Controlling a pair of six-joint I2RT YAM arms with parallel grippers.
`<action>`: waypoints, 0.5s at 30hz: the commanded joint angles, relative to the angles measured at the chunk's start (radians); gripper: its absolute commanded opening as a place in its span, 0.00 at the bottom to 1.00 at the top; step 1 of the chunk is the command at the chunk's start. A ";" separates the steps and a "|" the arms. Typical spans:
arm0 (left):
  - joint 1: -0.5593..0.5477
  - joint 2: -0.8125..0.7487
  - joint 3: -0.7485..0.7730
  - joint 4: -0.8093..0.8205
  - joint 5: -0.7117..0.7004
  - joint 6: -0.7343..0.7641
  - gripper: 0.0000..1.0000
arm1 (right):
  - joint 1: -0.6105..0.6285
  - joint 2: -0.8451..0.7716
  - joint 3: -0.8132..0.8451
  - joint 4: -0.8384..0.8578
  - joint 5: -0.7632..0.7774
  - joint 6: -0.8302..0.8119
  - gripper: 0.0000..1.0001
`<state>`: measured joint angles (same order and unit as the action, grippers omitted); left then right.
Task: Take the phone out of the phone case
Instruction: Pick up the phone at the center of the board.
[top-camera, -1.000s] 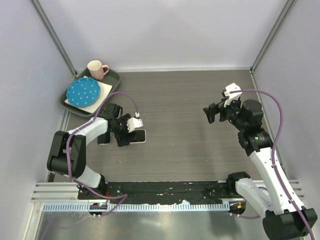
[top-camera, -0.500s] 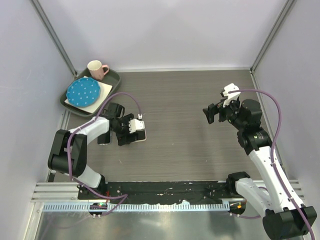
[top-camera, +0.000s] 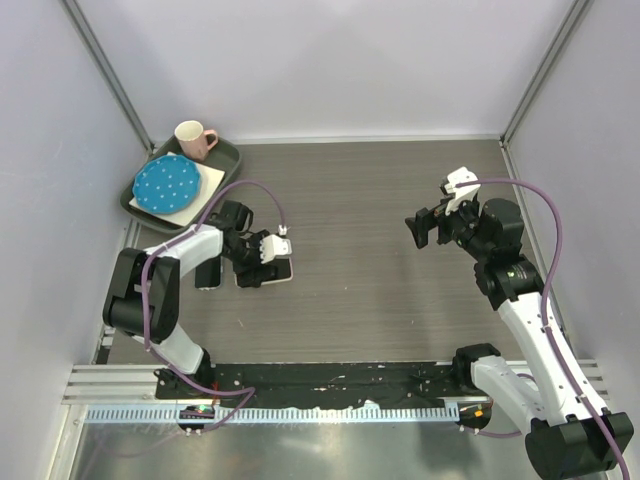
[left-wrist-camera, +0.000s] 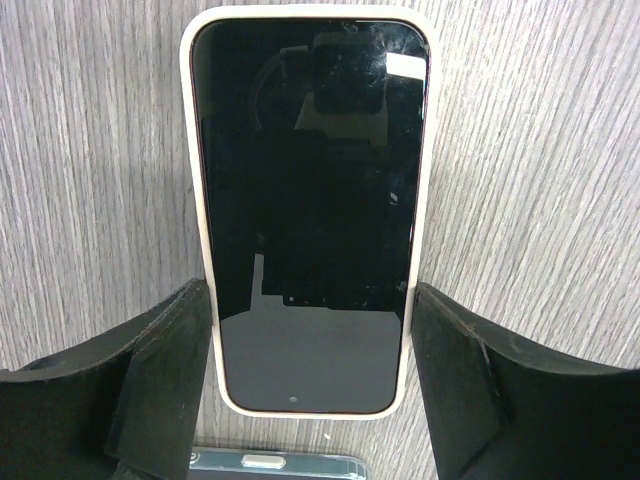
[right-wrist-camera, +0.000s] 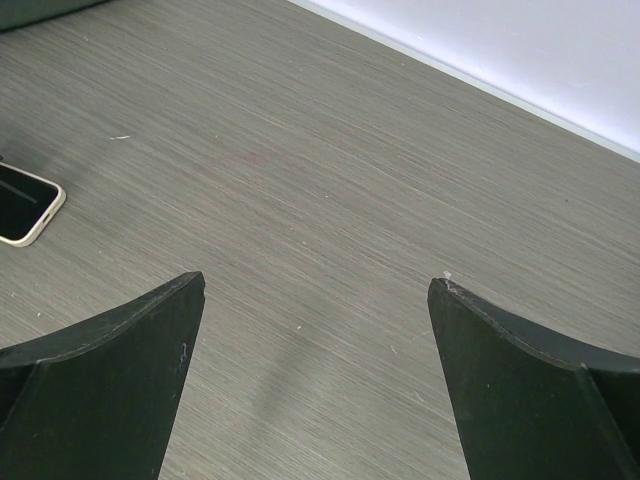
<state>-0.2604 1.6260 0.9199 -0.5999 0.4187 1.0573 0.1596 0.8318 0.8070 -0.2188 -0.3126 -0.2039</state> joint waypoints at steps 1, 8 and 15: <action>-0.011 0.014 0.017 -0.005 0.026 -0.003 0.57 | -0.005 -0.003 0.001 0.012 -0.011 0.000 1.00; -0.022 -0.025 0.010 0.003 0.084 -0.036 0.31 | -0.006 -0.002 0.001 0.015 -0.020 0.009 1.00; -0.043 -0.034 -0.007 0.017 0.112 -0.065 0.14 | -0.005 0.059 0.026 -0.004 -0.201 0.070 1.00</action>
<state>-0.2848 1.6253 0.9207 -0.5957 0.4488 1.0222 0.1596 0.8478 0.8070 -0.2188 -0.3714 -0.1913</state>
